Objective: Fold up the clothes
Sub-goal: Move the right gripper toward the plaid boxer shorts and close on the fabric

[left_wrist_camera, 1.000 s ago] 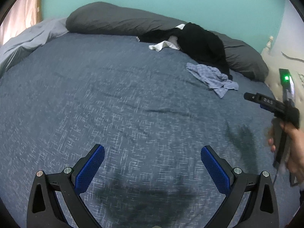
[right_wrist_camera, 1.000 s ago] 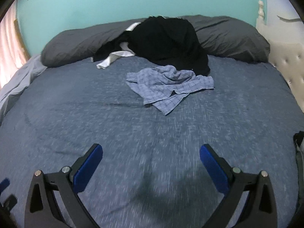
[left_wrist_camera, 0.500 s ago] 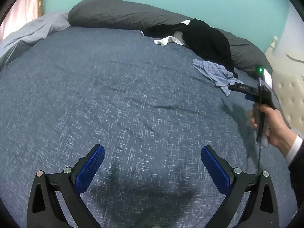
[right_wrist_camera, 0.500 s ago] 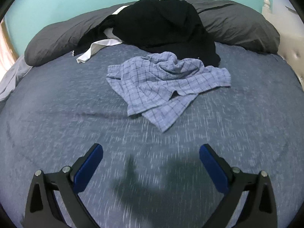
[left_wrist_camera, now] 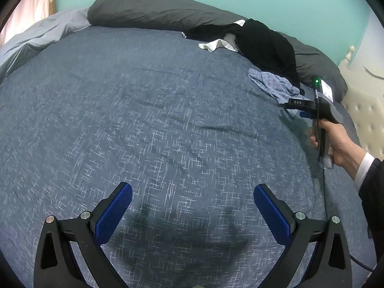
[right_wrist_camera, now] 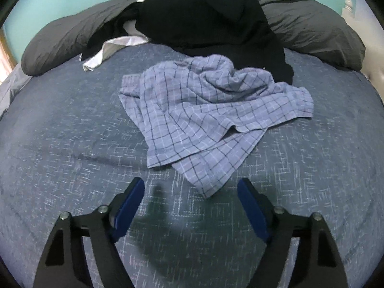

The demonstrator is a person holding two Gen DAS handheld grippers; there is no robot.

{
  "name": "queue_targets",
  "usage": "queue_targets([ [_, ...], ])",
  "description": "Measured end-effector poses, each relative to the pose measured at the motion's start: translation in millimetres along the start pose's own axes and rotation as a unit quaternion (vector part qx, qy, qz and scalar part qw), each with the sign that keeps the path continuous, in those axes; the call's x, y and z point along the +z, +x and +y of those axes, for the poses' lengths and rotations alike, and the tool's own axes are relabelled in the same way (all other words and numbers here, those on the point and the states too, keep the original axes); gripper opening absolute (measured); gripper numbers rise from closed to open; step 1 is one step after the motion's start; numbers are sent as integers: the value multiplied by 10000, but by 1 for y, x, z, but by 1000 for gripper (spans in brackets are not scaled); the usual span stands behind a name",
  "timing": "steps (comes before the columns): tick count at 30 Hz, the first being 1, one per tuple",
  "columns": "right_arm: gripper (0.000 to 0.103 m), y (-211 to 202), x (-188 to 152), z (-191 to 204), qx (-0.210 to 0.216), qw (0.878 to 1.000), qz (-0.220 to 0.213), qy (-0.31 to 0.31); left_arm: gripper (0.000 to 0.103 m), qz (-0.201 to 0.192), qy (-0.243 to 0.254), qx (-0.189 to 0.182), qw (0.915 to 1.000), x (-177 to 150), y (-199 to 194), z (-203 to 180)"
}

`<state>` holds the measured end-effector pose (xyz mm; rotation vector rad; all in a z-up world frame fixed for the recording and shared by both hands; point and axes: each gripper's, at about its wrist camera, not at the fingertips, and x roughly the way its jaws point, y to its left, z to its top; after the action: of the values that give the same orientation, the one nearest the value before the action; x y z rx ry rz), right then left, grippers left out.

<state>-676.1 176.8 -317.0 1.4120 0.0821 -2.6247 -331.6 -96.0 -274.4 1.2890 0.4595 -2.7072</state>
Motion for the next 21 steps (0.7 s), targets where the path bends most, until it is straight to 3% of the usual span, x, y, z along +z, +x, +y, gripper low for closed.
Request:
queue_targets([
  [4, 62, 11, 0, 0, -74, 9999, 74, -36, 103, 14, 21, -17, 10000, -1, 1, 0],
  [7, 42, 13, 0, 0, -103, 9999, 54, -79, 103, 7, 14, 3, 10000, -2, 2, 2],
  [9, 19, 12, 1, -2, -125, 9999, -13, -105, 103, 20, -17, 10, 10000, -2, 3, 4],
  [12, 4, 6, 1, -5, -105, 9998, -119, -93, 103, 15, -40, 11, 10000, -2, 3, 5],
  [21, 1, -24, -2, -11, 116, 9986, -497, -156, 103, -74, -85, -5, 9999, -1, -4, 6],
])
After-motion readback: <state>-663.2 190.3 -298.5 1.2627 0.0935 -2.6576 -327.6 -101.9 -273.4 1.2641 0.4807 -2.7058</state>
